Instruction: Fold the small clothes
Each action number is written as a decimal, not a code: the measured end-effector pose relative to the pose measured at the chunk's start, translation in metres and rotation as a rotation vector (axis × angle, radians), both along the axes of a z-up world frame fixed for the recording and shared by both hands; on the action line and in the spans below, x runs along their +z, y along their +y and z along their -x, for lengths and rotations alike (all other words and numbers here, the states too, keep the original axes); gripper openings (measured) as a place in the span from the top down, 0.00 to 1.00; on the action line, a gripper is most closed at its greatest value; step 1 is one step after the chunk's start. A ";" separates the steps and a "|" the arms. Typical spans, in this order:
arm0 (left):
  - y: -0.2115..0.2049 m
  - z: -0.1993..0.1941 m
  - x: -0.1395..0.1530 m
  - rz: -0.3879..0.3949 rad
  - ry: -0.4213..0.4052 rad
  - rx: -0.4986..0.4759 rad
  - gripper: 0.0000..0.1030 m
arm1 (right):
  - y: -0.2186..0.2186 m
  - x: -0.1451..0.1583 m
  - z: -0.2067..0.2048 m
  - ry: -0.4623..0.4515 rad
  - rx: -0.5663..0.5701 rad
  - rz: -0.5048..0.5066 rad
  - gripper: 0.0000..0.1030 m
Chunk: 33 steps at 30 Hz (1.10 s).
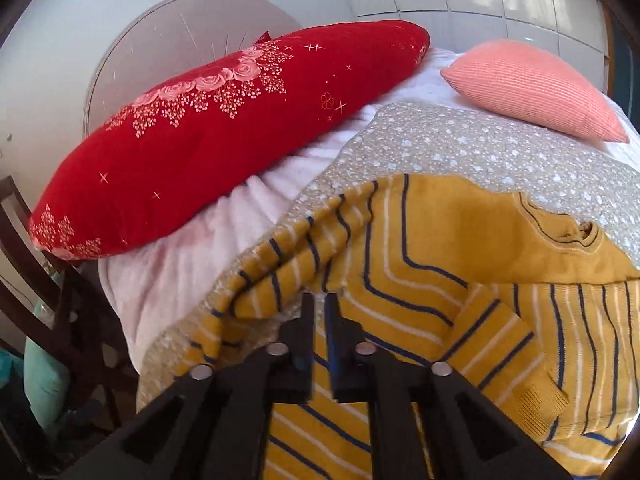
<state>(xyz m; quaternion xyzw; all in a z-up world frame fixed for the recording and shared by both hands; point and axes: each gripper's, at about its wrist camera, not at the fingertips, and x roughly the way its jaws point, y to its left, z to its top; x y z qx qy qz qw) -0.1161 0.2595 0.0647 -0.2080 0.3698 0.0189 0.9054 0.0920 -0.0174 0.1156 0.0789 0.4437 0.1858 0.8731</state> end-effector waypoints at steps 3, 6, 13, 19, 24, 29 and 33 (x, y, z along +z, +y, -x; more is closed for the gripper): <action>0.006 -0.001 -0.004 0.002 0.004 0.003 0.02 | -0.035 -0.006 0.008 -0.001 -0.112 0.059 0.46; 0.007 -0.007 -0.011 0.029 0.022 -0.007 0.02 | -0.082 -0.027 0.018 0.070 -0.221 0.093 0.46; -0.010 -0.006 -0.007 0.008 0.016 -0.045 0.02 | -0.127 -0.058 0.031 0.141 -0.280 0.057 0.46; -0.009 -0.001 -0.005 -0.003 0.017 -0.033 0.02 | -0.112 -0.062 0.039 0.072 -0.279 0.206 0.43; -0.011 0.000 -0.006 0.005 0.014 -0.045 0.02 | -0.097 -0.066 0.038 0.109 -0.240 0.223 0.76; -0.009 -0.001 -0.008 0.014 0.022 -0.041 0.02 | -0.065 -0.029 0.026 0.036 -0.165 0.104 0.99; -0.003 0.001 -0.009 0.020 0.025 -0.023 0.02 | -0.010 -0.017 -0.003 0.020 -0.028 0.071 0.99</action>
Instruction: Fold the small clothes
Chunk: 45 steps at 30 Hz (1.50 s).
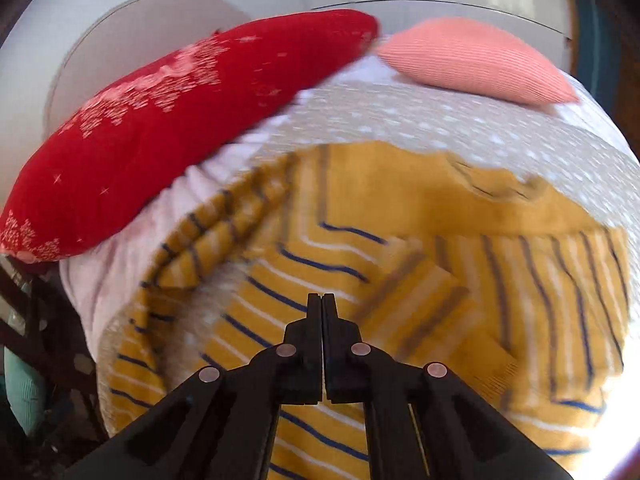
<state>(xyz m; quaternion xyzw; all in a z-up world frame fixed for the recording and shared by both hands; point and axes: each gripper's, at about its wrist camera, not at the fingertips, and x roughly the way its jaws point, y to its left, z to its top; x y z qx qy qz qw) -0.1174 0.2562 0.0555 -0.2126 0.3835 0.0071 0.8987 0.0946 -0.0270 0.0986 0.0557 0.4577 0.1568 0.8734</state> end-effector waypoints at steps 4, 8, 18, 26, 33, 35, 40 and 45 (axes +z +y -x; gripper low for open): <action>0.012 0.007 0.000 -0.010 -0.005 0.030 0.02 | 0.016 0.005 -0.006 0.017 0.020 -0.034 0.77; 0.024 0.005 -0.008 0.001 0.016 0.048 0.02 | -0.037 -0.009 0.012 0.003 -0.120 0.043 0.41; -0.001 0.002 -0.007 -0.014 0.015 -0.016 0.02 | -0.128 -0.054 0.037 0.108 -0.230 -0.010 0.40; -0.006 -0.002 -0.008 -0.026 0.022 -0.023 0.02 | -0.085 -0.022 0.039 0.018 -0.129 -0.036 0.91; 0.001 0.004 -0.007 -0.028 0.018 0.001 0.02 | 0.009 -0.001 -0.004 0.020 0.048 -0.205 0.69; 0.010 0.007 -0.006 -0.026 0.018 0.028 0.02 | 0.034 -0.001 -0.002 0.014 0.067 -0.235 0.41; 0.045 0.016 -0.012 -0.012 0.033 0.120 0.02 | 0.079 -0.017 0.037 0.062 0.219 -0.192 0.38; 0.059 0.019 -0.019 0.005 0.051 0.156 0.02 | 0.093 -0.041 0.086 0.105 0.305 -0.114 0.35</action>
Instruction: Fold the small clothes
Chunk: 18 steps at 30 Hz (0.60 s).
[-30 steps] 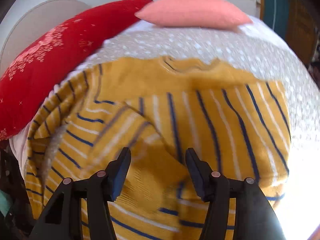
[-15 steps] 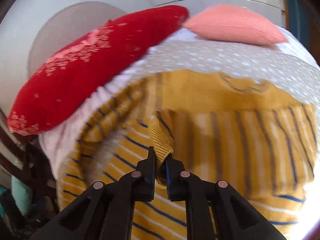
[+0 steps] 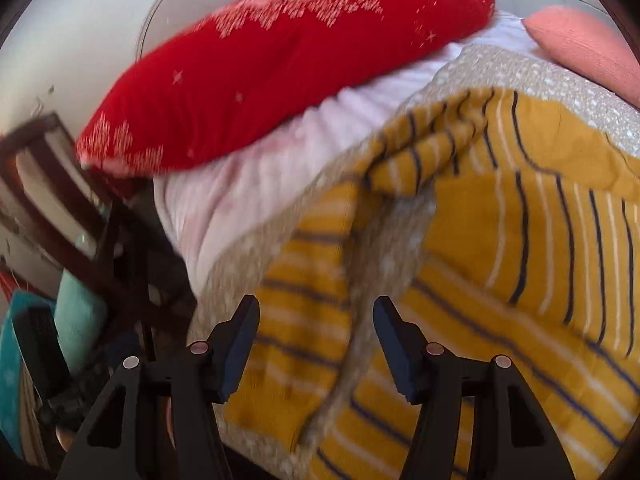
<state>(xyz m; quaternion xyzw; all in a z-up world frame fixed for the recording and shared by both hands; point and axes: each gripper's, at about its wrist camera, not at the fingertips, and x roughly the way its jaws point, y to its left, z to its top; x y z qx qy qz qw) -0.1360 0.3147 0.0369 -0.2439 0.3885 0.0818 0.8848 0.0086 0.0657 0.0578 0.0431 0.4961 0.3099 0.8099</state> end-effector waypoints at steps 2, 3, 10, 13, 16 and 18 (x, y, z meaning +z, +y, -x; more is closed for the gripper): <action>-0.004 0.001 0.001 -0.002 -0.001 -0.007 0.02 | 0.007 -0.010 0.010 0.008 0.020 0.016 0.33; -0.008 0.001 0.003 -0.007 -0.004 -0.017 0.02 | 0.011 -0.016 0.013 0.013 0.025 0.017 0.33; -0.031 0.007 0.026 -0.053 -0.037 -0.061 0.02 | 0.018 -0.010 0.012 -0.001 0.024 -0.015 0.89; -0.043 0.008 0.036 -0.090 -0.049 -0.080 0.02 | -0.010 0.020 0.015 -0.086 -0.012 -0.055 0.89; -0.057 0.003 0.042 -0.118 -0.051 -0.112 0.02 | -0.058 0.055 0.014 -0.163 -0.086 -0.077 0.89; -0.068 -0.002 0.044 -0.123 -0.047 -0.140 0.02 | -0.097 0.072 0.012 -0.198 -0.155 -0.070 0.89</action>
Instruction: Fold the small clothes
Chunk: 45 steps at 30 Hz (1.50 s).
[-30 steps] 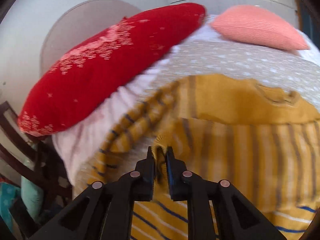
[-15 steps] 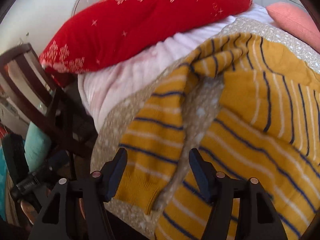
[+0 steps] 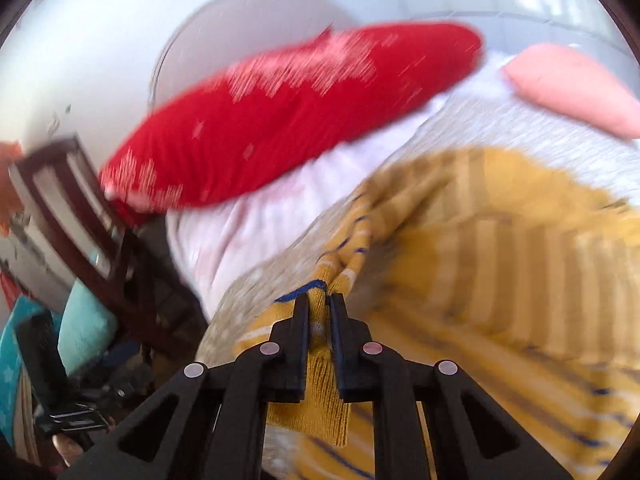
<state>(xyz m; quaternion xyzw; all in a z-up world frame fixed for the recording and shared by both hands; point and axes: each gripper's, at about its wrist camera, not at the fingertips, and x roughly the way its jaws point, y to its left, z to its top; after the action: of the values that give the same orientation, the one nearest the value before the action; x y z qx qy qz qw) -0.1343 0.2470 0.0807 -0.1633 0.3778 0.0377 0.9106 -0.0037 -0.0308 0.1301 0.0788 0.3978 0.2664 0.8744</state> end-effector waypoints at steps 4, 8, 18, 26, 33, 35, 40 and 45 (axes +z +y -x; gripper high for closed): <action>-0.033 -0.014 0.006 -0.032 -0.009 -0.080 0.02 | -0.098 0.007 -0.007 0.010 -0.194 0.021 0.89; -0.071 -0.032 0.009 -0.067 -0.006 -0.164 0.02 | -0.180 -0.027 -0.028 0.117 -0.426 0.207 0.85; -0.141 -0.066 -0.023 -0.051 0.117 -0.300 0.02 | -0.272 -0.041 0.046 0.084 -0.567 -0.050 0.42; -0.175 -0.062 -0.021 -0.093 0.109 -0.351 0.02 | -0.265 -0.068 0.016 0.153 -0.502 -0.036 0.44; -0.164 -0.061 -0.014 -0.141 0.084 -0.316 0.02 | -0.269 -0.067 -0.008 0.154 -0.536 0.090 0.92; -0.161 -0.063 -0.017 -0.134 0.090 -0.312 0.02 | -0.269 -0.063 -0.004 0.142 -0.597 0.141 0.90; -0.157 -0.064 -0.032 -0.134 0.107 -0.318 0.02 | -0.265 -0.053 0.050 0.124 -0.589 -0.013 0.44; -0.145 -0.060 -0.050 -0.062 0.140 -0.327 0.02 | -0.264 -0.079 0.118 0.229 -0.561 -0.124 0.44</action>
<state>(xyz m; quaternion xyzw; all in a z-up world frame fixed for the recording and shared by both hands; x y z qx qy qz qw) -0.0742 0.1021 0.0306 -0.0685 0.4606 -0.0878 0.8806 -0.1215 -0.2951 0.0515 0.2683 0.4393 0.0279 0.8569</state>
